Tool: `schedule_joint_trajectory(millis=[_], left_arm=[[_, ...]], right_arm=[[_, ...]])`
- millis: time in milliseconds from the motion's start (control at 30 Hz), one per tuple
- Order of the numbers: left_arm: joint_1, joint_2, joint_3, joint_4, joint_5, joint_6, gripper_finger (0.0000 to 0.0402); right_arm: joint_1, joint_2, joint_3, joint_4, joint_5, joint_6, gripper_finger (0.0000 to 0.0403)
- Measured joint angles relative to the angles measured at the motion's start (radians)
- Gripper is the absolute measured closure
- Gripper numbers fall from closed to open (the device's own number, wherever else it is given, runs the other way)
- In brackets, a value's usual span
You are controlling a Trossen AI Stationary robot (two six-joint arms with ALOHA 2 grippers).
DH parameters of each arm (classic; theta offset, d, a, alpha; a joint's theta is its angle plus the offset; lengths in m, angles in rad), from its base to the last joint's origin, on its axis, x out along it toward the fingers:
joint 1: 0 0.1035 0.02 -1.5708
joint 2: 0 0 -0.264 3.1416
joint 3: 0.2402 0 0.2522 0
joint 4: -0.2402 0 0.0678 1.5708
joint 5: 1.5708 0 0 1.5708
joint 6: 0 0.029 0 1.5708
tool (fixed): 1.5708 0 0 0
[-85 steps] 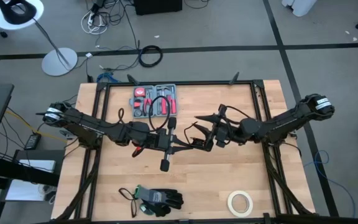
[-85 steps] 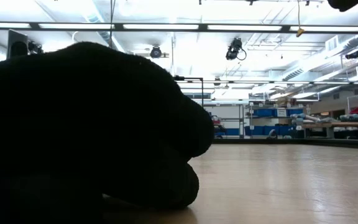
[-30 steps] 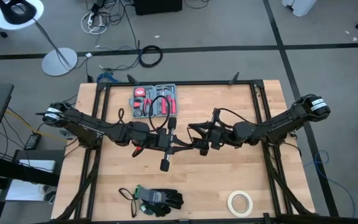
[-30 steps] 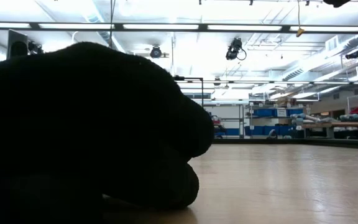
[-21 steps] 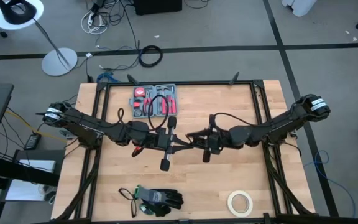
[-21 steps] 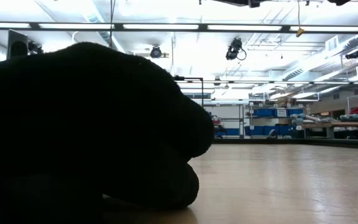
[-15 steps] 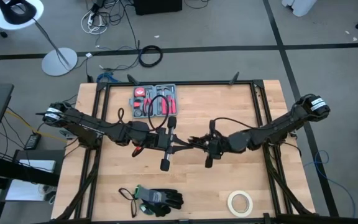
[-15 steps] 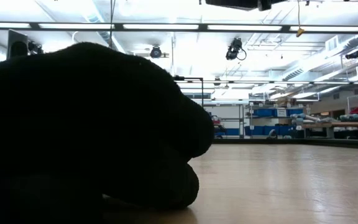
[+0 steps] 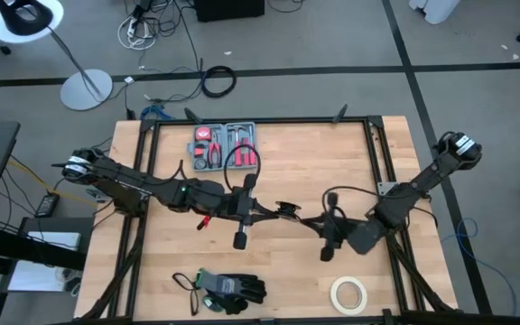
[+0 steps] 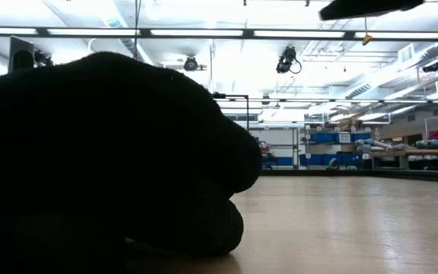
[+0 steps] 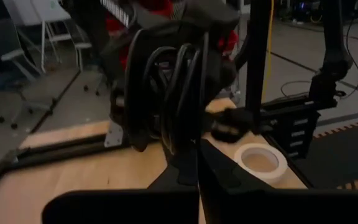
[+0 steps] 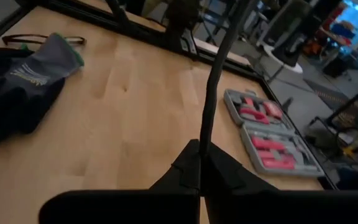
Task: Coil cords
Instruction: Coil the black wire cable into the black spool
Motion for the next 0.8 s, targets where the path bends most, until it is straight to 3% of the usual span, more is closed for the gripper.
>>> schedule_joint_trajectory(millis=[467,800], left_arm=[[-0.018,0.0,0.0,-0.106,-0.02,-0.049,0.0402],[-0.019,0.0,0.0,-0.13,-0.054,-0.049,0.0402]], right_arm=[[0.2,-0.098,0.0,-0.077,0.132,0.118,0.0403],[0.272,-0.106,0.0,-0.051,0.129,0.164,0.0403]])
